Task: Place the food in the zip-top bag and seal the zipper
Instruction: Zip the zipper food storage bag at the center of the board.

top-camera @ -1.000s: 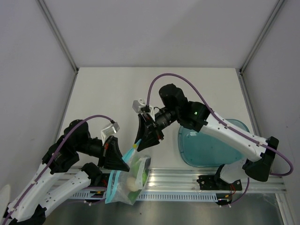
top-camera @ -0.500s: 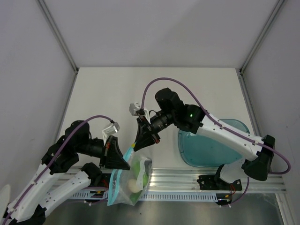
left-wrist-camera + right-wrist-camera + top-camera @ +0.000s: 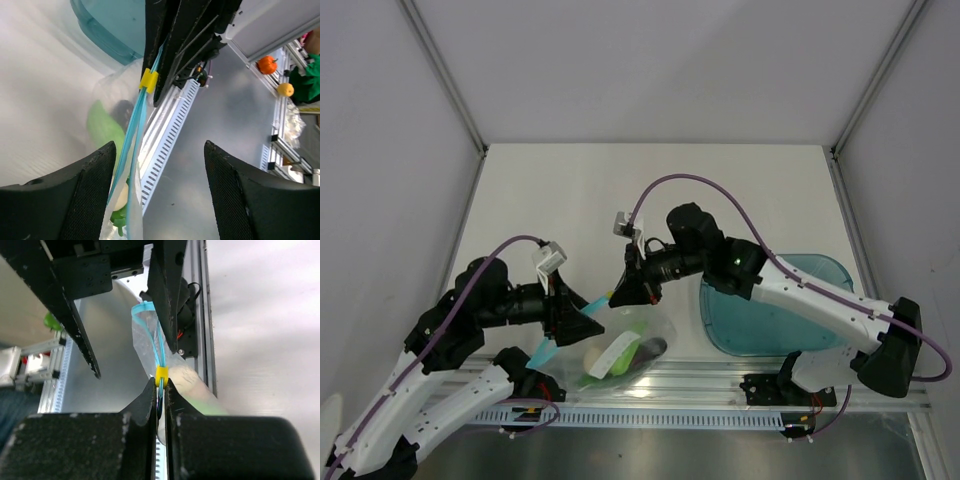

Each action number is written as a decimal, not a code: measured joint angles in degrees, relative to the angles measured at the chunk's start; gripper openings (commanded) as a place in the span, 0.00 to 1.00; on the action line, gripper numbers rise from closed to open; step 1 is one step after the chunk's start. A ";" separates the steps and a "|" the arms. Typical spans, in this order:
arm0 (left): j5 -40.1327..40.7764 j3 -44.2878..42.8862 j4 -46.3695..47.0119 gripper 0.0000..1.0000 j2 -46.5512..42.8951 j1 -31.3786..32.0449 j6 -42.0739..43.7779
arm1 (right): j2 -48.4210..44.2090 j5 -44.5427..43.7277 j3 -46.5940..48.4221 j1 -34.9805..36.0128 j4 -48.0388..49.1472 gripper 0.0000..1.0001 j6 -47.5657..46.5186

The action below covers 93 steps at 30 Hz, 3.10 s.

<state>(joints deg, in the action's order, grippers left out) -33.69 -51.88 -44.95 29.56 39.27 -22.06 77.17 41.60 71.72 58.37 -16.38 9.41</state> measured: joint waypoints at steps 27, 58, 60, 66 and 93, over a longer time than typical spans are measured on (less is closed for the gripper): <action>-1.44 4.94 6.54 0.01 5.33 0.74 2.62 | -7.48 -20.46 -8.11 6.36 5.84 0.21 14.71; -9.11 6.14 6.32 0.01 2.62 0.74 0.50 | -11.72 -18.32 -15.23 7.96 11.58 0.00 10.29; -9.03 6.14 6.32 0.02 2.58 0.74 0.50 | -11.39 -18.82 -14.95 7.96 11.50 0.00 10.34; -6.14 6.12 6.25 0.29 1.51 0.74 -0.57 | -11.37 -25.16 -14.91 10.67 10.99 0.00 10.29; -4.50 4.28 14.86 0.06 -1.22 0.74 -6.73 | -13.51 -31.76 -15.04 15.74 10.78 0.00 8.50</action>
<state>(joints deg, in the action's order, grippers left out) -38.20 -47.59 -30.09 28.34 40.01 -28.80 63.66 9.85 56.69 74.11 -5.61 17.91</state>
